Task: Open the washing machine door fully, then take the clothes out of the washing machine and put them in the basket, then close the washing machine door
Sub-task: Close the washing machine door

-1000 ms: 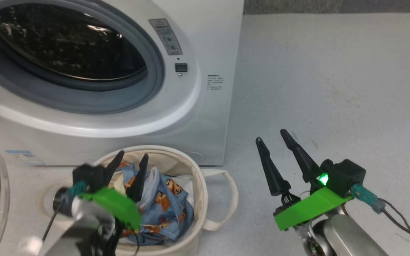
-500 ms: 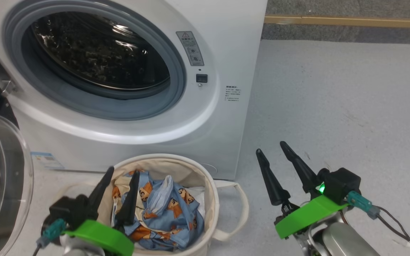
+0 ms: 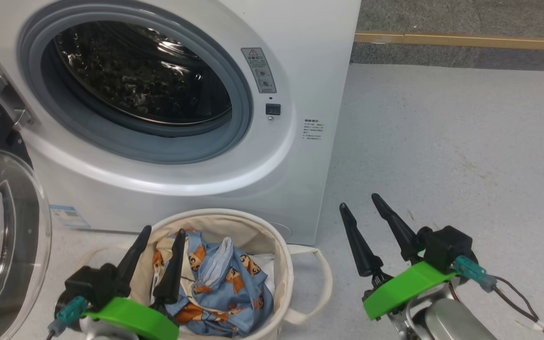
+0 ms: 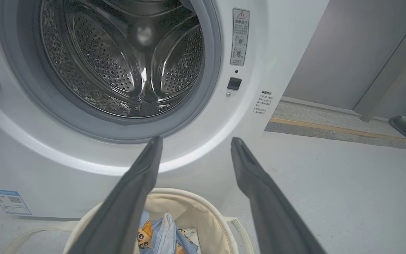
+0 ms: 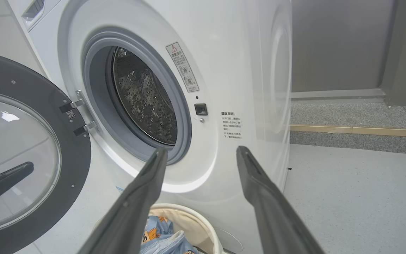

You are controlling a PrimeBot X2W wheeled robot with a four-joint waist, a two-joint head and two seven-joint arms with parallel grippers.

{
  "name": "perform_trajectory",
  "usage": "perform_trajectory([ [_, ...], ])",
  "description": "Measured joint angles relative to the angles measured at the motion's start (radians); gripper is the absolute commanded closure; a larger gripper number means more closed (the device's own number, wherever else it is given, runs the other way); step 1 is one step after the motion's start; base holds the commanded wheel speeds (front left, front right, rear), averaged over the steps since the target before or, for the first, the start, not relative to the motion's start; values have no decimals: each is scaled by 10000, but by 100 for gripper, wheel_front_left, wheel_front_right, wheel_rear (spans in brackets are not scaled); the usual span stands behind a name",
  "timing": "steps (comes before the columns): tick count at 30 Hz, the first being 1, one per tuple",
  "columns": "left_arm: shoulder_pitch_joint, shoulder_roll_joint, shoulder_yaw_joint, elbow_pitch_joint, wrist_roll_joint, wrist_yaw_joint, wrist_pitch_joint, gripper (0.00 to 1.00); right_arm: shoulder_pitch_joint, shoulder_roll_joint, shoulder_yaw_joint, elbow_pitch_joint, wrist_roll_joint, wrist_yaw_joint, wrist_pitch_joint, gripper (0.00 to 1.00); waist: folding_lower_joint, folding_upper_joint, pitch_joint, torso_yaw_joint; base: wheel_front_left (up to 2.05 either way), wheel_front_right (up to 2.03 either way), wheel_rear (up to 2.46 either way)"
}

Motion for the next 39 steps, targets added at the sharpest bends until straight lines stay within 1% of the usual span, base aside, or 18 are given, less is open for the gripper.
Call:
perform_trajectory([
  [15,169,0,-12,-19,0,29,0,0,205,17,25,44,6,0,90,0,0,0,-175,36,0,0,0],
  [22,183,2,-2,-19,-17,128,2,0,205,17,44,38,19,0,98,0,0,0,-145,44,-24,14,10],
  [29,177,23,23,-23,-117,138,4,0,202,25,12,12,19,0,98,0,0,0,-71,84,-127,90,38],
  [39,174,61,58,-27,-117,213,4,0,201,42,6,-10,19,0,98,0,0,0,8,134,-219,180,39],
])
